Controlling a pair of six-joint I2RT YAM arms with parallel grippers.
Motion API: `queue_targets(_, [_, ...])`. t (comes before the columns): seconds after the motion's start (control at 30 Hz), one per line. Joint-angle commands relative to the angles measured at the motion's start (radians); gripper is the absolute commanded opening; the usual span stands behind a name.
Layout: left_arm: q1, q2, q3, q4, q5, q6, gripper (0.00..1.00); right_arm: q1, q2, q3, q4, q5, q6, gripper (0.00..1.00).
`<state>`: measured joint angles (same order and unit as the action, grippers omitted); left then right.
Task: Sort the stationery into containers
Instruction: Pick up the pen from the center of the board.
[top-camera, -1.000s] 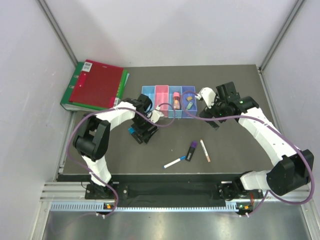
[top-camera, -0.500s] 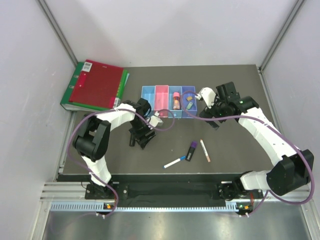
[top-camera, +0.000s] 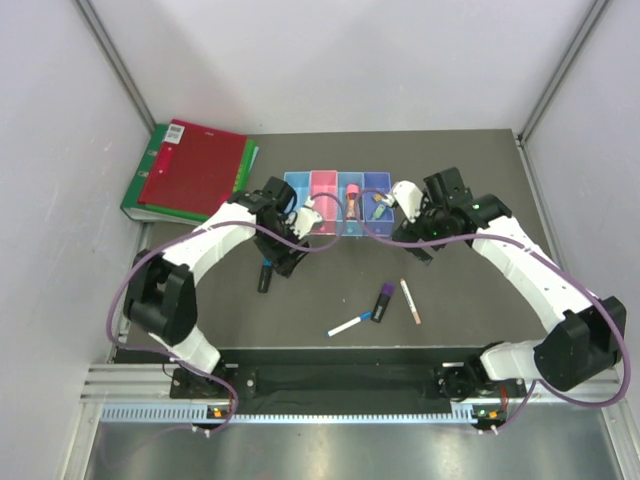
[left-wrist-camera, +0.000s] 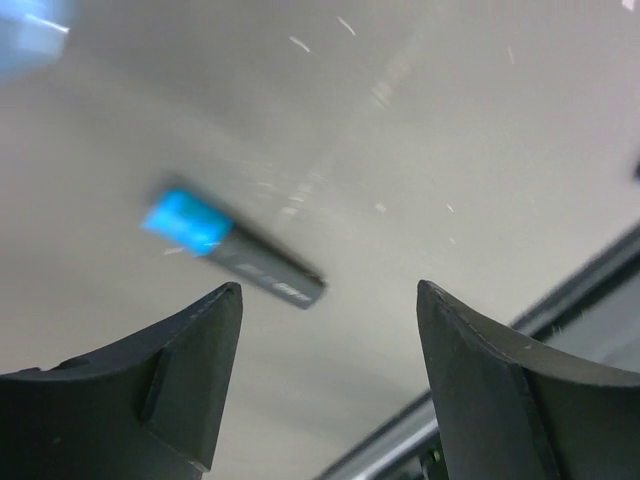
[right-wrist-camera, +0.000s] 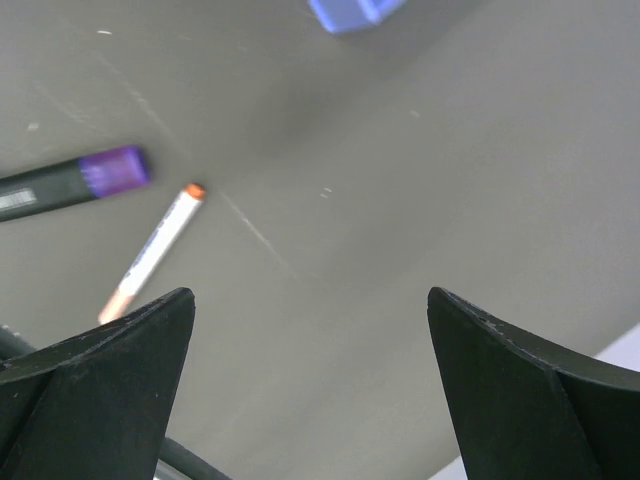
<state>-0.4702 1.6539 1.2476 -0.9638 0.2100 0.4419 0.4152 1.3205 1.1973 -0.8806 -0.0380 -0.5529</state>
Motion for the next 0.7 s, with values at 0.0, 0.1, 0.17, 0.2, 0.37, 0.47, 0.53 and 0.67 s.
queue_targets(0.0, [0.001, -0.082, 0.046, 0.050, -0.099, -0.083, 0.75, 0.062, 0.017, -0.001, 0.009, -0.037, 0.005, 1.00])
queue_targets(0.1, [0.005, -0.069, -0.016, 0.065, -0.176, -0.098, 0.75, 0.088, 0.026, 0.010, 0.023, -0.016, -0.034, 1.00])
queue_targets(0.17, [0.007, -0.069, -0.065, 0.083, -0.201, -0.112, 0.75, 0.112, 0.032, 0.007, 0.031, 0.018, -0.067, 1.00])
queue_targets(0.2, [0.010, -0.069, -0.079, 0.088, -0.201, -0.120, 0.75, 0.123, 0.031, 0.007, 0.032, 0.024, -0.076, 1.00])
queue_targets(0.37, [0.042, -0.052, -0.142, 0.109, -0.202, -0.175, 0.75, 0.151, 0.010, -0.013, 0.045, 0.064, -0.122, 1.00])
queue_targets(0.47, [0.059, -0.046, -0.171, 0.134, -0.201, -0.183, 0.75, 0.154, 0.000, -0.011, 0.039, 0.067, -0.124, 1.00])
queue_targets(0.53, [0.068, -0.036, -0.174, 0.157, -0.199, -0.187, 0.75, 0.154, 0.000, -0.004, 0.032, 0.063, -0.117, 1.00])
queue_targets(0.67, [0.081, 0.023, -0.169, 0.192, -0.181, -0.201, 0.75, 0.162, -0.004, 0.005, 0.015, 0.059, -0.117, 0.99])
